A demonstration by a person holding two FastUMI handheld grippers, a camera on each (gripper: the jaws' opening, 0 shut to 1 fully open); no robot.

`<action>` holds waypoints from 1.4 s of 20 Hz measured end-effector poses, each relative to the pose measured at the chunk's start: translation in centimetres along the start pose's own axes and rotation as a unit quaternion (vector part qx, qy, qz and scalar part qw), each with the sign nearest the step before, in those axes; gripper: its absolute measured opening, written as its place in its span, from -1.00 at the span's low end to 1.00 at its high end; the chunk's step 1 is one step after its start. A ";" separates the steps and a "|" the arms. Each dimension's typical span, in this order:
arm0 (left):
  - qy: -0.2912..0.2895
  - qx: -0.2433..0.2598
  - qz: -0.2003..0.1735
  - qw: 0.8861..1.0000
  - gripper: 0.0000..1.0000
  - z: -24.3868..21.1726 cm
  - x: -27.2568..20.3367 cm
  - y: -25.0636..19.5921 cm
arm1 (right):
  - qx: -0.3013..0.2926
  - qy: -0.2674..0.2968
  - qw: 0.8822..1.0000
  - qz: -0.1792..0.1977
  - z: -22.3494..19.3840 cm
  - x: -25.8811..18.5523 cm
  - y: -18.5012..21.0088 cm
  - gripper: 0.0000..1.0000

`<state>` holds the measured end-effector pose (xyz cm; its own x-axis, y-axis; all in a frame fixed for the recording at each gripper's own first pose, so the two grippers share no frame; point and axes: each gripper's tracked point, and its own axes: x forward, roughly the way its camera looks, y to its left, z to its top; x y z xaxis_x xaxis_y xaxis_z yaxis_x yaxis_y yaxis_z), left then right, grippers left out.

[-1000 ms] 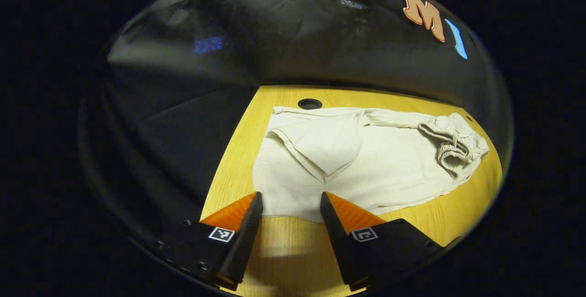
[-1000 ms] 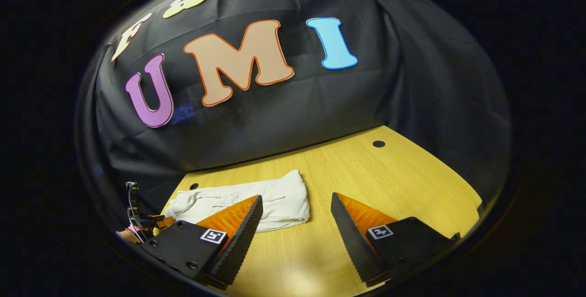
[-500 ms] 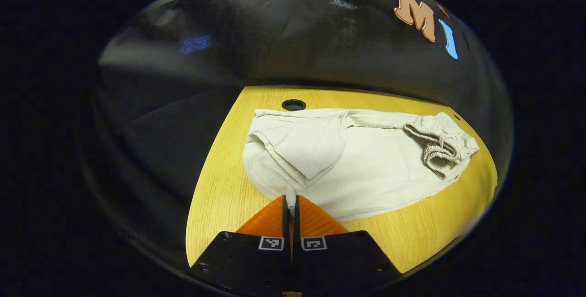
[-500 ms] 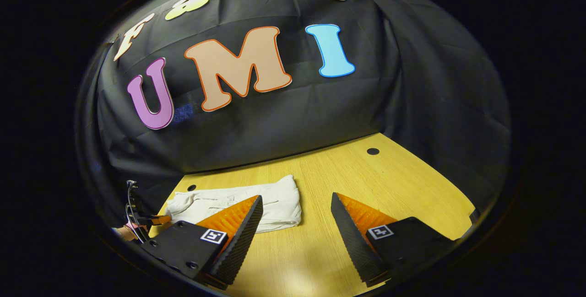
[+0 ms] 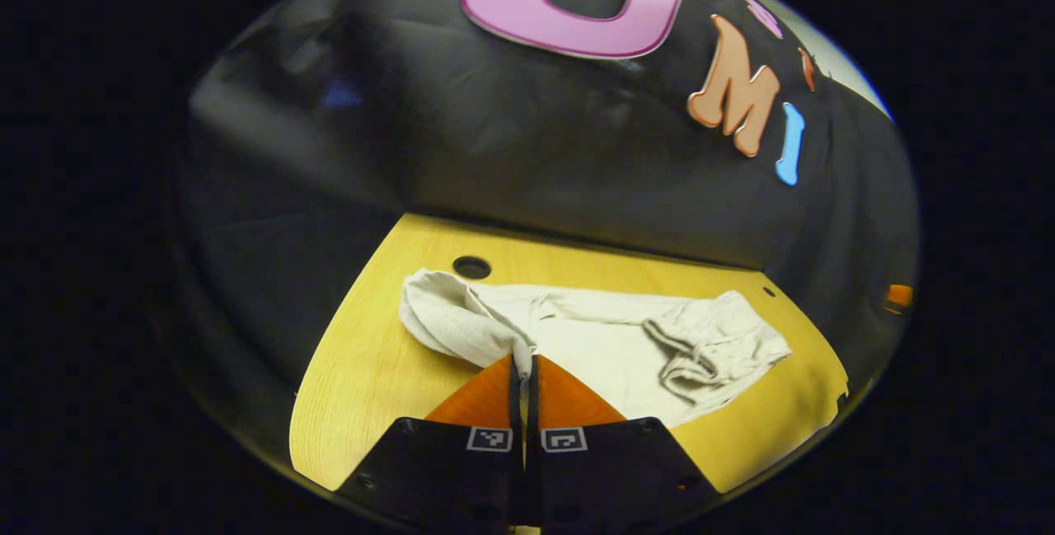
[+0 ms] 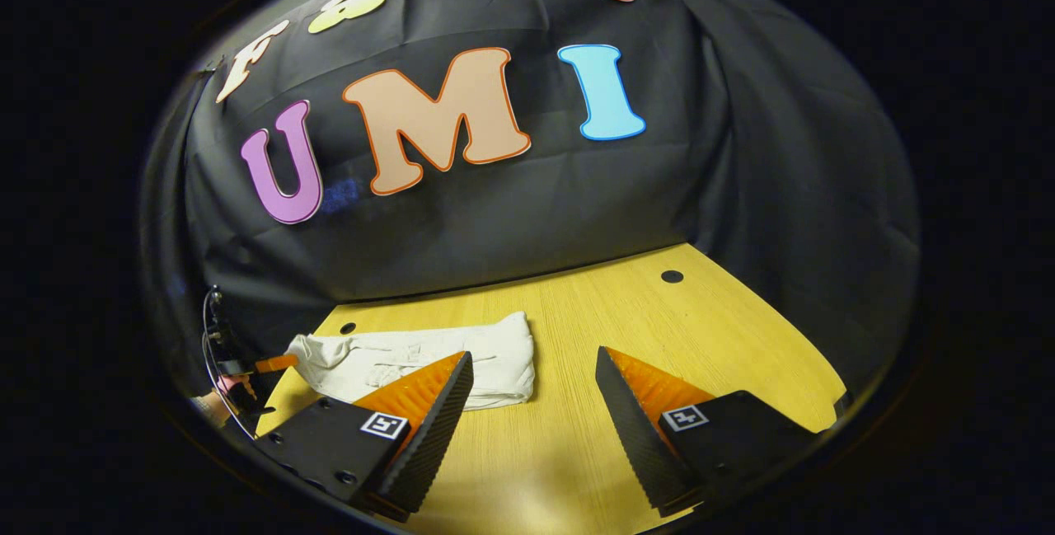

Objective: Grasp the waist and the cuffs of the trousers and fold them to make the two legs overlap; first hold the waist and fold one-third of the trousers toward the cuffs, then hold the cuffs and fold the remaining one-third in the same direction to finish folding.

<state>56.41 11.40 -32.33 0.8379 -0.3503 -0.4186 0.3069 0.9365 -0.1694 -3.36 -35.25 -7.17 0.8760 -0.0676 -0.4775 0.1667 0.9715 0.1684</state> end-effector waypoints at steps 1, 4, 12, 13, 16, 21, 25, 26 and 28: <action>-0.011 0.008 -0.014 1.000 -1.00 1.5 0.0 -1.9 | -0.001 -0.001 1.000 0.003 0.2 0.0 -0.3 0.92; -0.036 0.034 -0.058 0.997 -1.00 5.1 0.6 -8.8 | -0.003 -0.004 1.000 0.012 0.6 -0.1 -1.4 0.92; -0.036 0.149 -0.177 0.972 -1.00 8.0 2.8 -28.2 | -0.009 -0.004 1.000 0.009 1.4 0.4 -7.2 0.92; -0.018 0.167 -0.186 0.968 -1.00 6.6 3.4 -30.0 | -0.008 -0.005 1.000 0.008 1.6 0.4 -7.9 0.92; 0.021 0.202 -0.195 0.960 -1.00 2.1 5.4 -33.1 | -0.004 -0.001 1.000 0.005 1.2 0.7 -9.8 0.92; 0.057 0.168 -0.224 0.958 -0.25 -3.9 6.3 -38.3 | 0.010 0.013 1.000 0.022 0.0 0.8 -9.8 0.92; 0.018 0.089 -0.203 0.975 0.93 -2.6 5.4 -39.2 | 0.005 0.021 0.998 0.050 -1.0 0.4 -6.9 0.92; 0.011 0.080 -0.196 0.977 0.88 -2.3 5.0 -38.9 | 0.007 0.021 0.998 0.059 -1.1 0.3 -6.0 0.92; 0.005 0.078 -0.188 0.979 0.88 -1.2 3.9 -38.4 | 0.017 0.021 0.997 0.078 -1.3 0.2 -4.0 0.92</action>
<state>47.32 -25.93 -28.50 0.6487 -0.6695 -0.3618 0.6583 0.7322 -0.1746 -4.47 -38.82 -9.04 0.8734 0.0944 -0.4777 0.0455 0.9609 0.2730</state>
